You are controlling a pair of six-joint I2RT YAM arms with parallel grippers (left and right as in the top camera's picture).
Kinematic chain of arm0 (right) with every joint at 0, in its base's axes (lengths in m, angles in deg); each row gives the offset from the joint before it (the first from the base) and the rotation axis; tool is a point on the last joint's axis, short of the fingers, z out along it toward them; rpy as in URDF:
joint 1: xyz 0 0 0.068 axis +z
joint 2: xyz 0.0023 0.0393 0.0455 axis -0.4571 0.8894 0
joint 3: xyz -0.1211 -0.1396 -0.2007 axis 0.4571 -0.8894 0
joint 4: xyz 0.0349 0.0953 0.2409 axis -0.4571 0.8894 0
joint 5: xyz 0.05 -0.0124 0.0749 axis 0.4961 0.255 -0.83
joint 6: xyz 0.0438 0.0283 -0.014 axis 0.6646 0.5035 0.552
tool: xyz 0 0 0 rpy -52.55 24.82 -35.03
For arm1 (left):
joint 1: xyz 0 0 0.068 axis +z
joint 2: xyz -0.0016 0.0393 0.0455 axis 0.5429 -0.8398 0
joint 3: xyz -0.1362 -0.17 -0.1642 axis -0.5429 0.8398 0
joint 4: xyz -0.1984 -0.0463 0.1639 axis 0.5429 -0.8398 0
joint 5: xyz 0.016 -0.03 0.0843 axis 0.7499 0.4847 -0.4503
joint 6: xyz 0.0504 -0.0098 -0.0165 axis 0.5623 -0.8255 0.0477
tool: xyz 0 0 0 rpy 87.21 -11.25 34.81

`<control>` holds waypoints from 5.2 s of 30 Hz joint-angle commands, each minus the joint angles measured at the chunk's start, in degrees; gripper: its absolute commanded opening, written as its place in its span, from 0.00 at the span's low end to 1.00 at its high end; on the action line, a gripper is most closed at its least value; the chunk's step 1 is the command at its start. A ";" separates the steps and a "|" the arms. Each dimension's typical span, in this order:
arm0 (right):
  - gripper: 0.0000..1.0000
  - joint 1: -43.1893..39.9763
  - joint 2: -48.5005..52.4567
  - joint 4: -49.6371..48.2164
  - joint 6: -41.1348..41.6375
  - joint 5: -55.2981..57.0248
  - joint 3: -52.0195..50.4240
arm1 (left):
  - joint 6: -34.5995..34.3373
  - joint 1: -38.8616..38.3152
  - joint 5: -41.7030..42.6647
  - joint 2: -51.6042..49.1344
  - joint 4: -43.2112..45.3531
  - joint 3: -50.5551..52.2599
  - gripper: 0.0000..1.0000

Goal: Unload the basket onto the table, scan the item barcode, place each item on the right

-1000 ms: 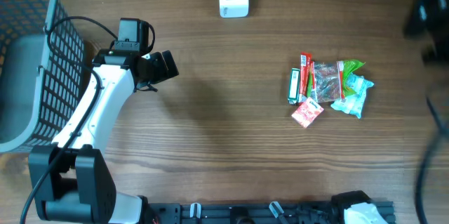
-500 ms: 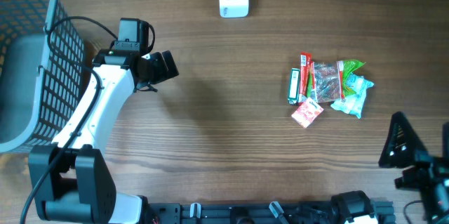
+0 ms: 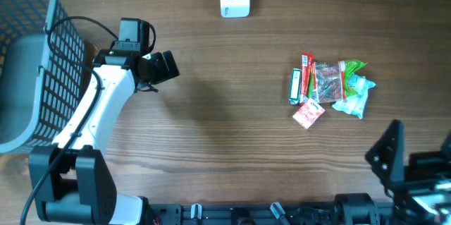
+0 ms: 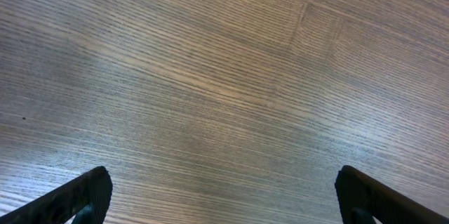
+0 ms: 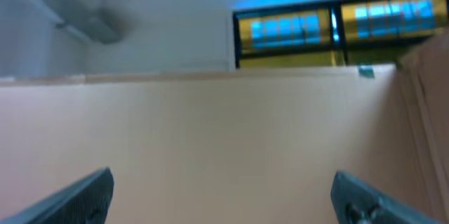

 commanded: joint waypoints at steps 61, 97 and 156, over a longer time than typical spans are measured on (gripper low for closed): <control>1.00 0.70 -2.10 9.03 -8.04 -4.22 -31.87 | 0.28 0.15 -0.11 -0.33 -0.09 -0.20 1.00; 1.00 0.70 -2.10 9.03 -8.02 -4.22 -31.87 | 1.99 8.87 -3.32 89.42 -1.79 18.34 1.00; 1.00 0.70 -2.03 9.05 -8.00 -4.22 -31.87 | 19.41 8.98 3.98 93.00 39.56 66.73 1.00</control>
